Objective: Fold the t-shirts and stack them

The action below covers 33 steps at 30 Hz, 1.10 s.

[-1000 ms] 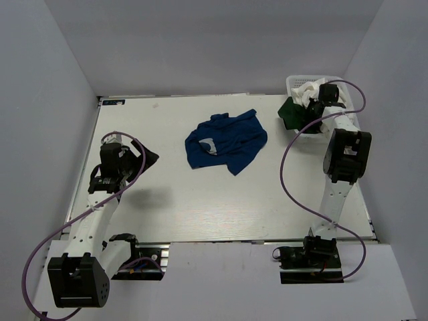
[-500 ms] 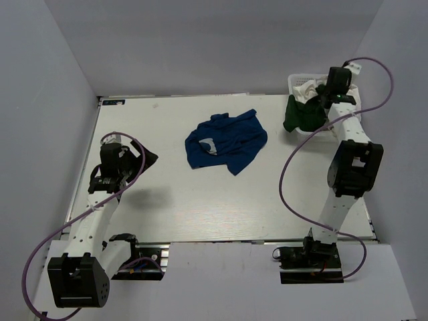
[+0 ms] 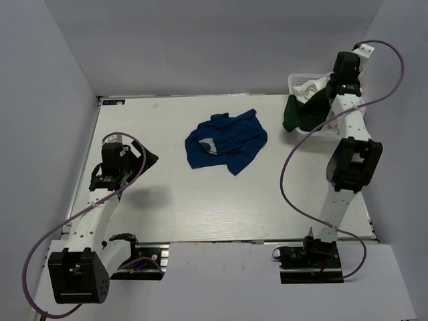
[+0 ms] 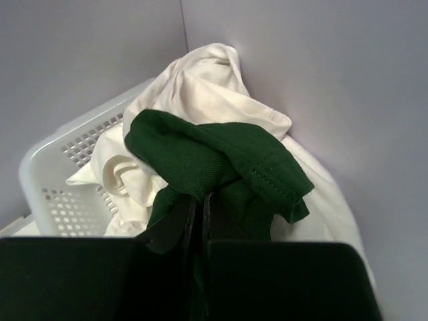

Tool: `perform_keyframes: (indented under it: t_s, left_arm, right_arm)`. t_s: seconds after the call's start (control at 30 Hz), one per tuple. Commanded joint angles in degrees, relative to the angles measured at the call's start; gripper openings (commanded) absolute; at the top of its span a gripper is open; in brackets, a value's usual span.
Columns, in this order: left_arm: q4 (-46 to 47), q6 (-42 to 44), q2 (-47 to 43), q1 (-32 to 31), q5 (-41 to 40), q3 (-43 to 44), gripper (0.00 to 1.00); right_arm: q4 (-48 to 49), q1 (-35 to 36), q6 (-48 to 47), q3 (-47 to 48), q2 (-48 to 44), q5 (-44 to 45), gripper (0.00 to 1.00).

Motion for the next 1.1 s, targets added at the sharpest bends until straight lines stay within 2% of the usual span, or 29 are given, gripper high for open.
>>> perform_keyframes:
  t_s: [0.0,0.03,0.07,0.1,0.2,0.27,0.37,0.47,0.53,0.57,0.6,0.63,0.73,0.87,1.07]
  left_arm:
    - [-1.2,0.6,0.1,-0.2,-0.5,2.7,0.99]
    - [-1.8,0.6,0.1,-0.2,-1.0,2.7,0.99]
    - [-1.8,0.6,0.1,-0.2,-1.0,2.7,0.99]
    - [-2.3,0.6,0.1,-0.2,-1.0,2.7,0.99]
    - [-1.7,0.6,0.1,-0.2,-1.6,2.7,0.99]
    - [-1.2,0.6,0.1,-0.2,-1.6,2.7,0.99]
    - [-0.6,1.1,0.1,-0.2,-0.2,2.7,0.99]
    - [0.7,1.1,0.1,-0.2,0.3,2.7,0.99]
    - [1.3,1.1,0.1,-0.2,1.0,1.3,0.99]
    - [2.1,1.1,0.7,-0.2,2.2,1.3,0.99]
    - [2.1,1.1,1.2,-0.2,2.7,1.3,0.99]
    - [2.1,1.1,1.2,-0.2,2.7,1.3,0.99]
    - [2.1,1.1,1.8,-0.2,3.2,1.8,0.99]
    - [2.7,1.1,1.8,-0.2,3.7,1.8,0.99]
    - [2.7,1.1,2.3,-0.2,3.7,1.8,0.99]
  right_arm:
    - [-8.6,-1.5,5.6,9.7,7.9,4.9,0.00]
    - [-12.4,-2.3,9.6,11.9,11.7,10.0,0.00]
    - [-14.2,-3.3,10.9,18.3,12.2,11.1,0.00]
    - [-16.0,-3.8,11.9,19.5,12.3,11.5,0.00]
    - [-8.3,-6.1,10.4,15.4,6.7,3.5,0.00]
    - [-3.6,-6.3,5.5,12.7,2.2,1.0,0.00]
    - [-2.6,-6.3,2.7,15.7,-0.4,-2.8,0.00]
    - [1.0,-6.9,3.7,17.7,-4.2,-1.2,0.00]
    - [11.1,-7.0,3.8,12.8,-8.6,-0.1,0.00]
    - [12.2,-7.1,4.0,13.4,-9.1,0.4,0.00]
    - [12.3,-7.1,3.9,14.8,-8.3,1.3,0.00]
    - [11.4,-7.1,3.5,21.0,-7.6,1.2,0.00]
    - [11.0,-7.1,1.3,25.1,-4.4,-1.4,0.00]
    - [12.7,-7.2,2.3,22.0,-4.2,-2.3,0.00]
    - [11.0,-6.3,4.7,17.9,0.2,-17.9,0.00]
